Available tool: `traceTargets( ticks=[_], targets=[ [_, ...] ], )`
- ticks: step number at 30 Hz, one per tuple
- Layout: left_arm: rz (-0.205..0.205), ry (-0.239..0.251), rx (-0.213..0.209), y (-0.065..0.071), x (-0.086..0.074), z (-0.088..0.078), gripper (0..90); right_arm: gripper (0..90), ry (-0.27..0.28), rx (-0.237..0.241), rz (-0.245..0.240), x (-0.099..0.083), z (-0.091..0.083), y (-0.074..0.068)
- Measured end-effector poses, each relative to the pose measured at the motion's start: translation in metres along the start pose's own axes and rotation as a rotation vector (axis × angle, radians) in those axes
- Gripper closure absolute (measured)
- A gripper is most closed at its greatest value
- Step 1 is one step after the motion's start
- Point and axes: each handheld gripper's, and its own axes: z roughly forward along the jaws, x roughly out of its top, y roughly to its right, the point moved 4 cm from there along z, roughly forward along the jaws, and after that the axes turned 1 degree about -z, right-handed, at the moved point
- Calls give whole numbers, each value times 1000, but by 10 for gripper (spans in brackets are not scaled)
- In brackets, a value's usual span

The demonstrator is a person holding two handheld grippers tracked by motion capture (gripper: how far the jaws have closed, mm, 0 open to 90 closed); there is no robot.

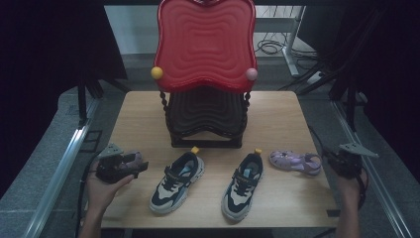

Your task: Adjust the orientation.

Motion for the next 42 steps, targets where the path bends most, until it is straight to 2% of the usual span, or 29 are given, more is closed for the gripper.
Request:
traceTargets(
  ticks=[4, 8, 12, 16, 20, 25, 33, 38, 42],
  targets=[
    [0, 1, -2, -1, 0, 0, 347, 900, -32, 14, 1, -7, 6, -1],
    [0, 0, -1, -1, 0, 0, 347, 900, -20, 25, 15, -8, 5, 0],
    [3, -6, -1, 0, -1, 2, 347, 900, -23, -9, 3, -10, 6, 3],
    [7, -12, -10, 1, -1, 4, 347, 900, -23, -16, 4, -13, 9, 6],
    [4, -12, -5, 1, -1, 4, 347, 900, -25, 15, -36, -16, 13, 4],
    [5, -11, -1, 0, -1, 2, 346, 900, -14, 51, -89, -16, 7, 2],
    [4, -16, -4, -3, -2, 2, 344, 900, -39, 68, -93, -22, -1, -5],
    [-2, -10, -1, -4, -2, 0, 345, 900, -70, 91, -103, -23, -4, -14],
    [-4, -11, 0, -5, -3, 0, 344, 900, -88, 85, -93, -24, -7, -19]
  ],
)
